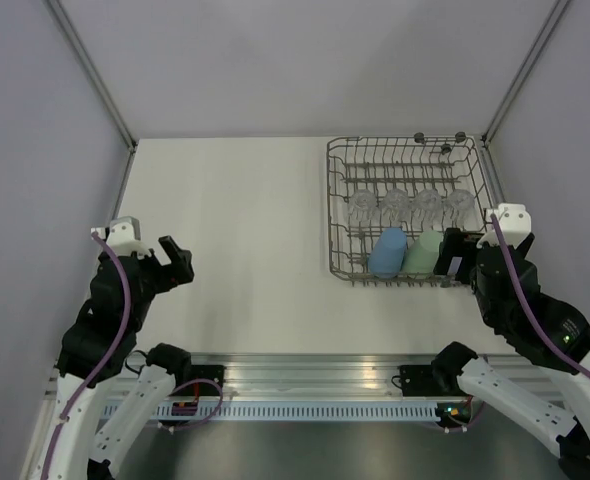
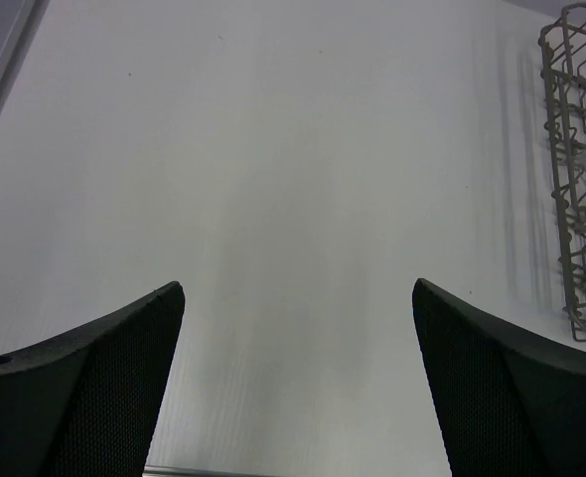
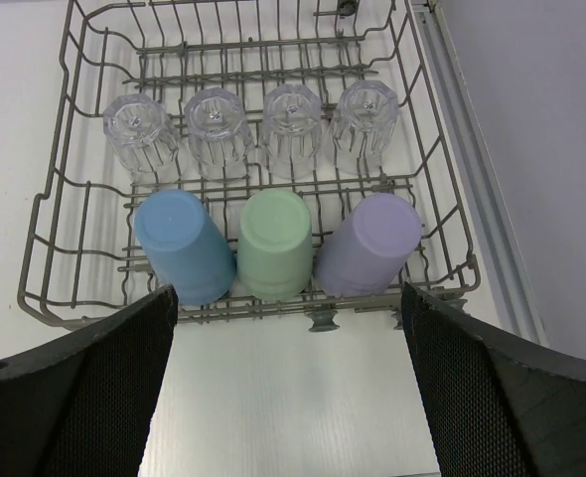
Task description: Unload the cups from the dish rack
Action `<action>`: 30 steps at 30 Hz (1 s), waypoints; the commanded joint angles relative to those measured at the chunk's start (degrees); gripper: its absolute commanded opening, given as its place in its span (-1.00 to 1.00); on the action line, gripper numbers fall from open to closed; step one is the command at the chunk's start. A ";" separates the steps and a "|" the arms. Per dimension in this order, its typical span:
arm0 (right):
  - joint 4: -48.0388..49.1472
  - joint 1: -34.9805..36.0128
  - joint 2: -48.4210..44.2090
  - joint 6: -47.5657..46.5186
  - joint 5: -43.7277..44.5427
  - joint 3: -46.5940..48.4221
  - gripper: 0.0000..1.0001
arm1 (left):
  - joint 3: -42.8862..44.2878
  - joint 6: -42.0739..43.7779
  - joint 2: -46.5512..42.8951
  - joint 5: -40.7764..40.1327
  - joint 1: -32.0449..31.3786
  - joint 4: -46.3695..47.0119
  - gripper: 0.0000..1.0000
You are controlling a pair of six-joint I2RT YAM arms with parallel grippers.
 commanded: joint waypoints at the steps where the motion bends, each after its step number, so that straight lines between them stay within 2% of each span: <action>1: -0.31 0.26 -0.99 0.44 2.36 0.48 0.95 | -0.89 -1.07 -1.12 -2.13 -0.17 3.57 0.99; 11: 2.93 0.26 -2.66 -0.70 0.69 -0.31 0.95 | -1.68 -1.33 -2.88 -1.95 -0.17 4.62 0.99; 15: 5.84 0.17 -2.84 -0.88 -4.56 -2.33 0.96 | -1.77 -1.25 -2.97 -1.95 -0.17 4.80 0.99; 18: 6.72 0.17 0.58 -0.80 -6.34 -2.42 0.95 | -1.95 -1.07 -2.79 -1.69 -0.09 4.71 0.99; 23: 9.62 0.17 8.31 -0.53 -15.30 -2.33 0.94 | -2.47 -0.81 -3.32 -0.29 -0.17 4.89 0.99; 30: 12.08 0.17 20.27 2.63 -16.89 -2.24 0.93 | -3.18 -0.81 -4.37 2.70 -0.09 5.24 0.99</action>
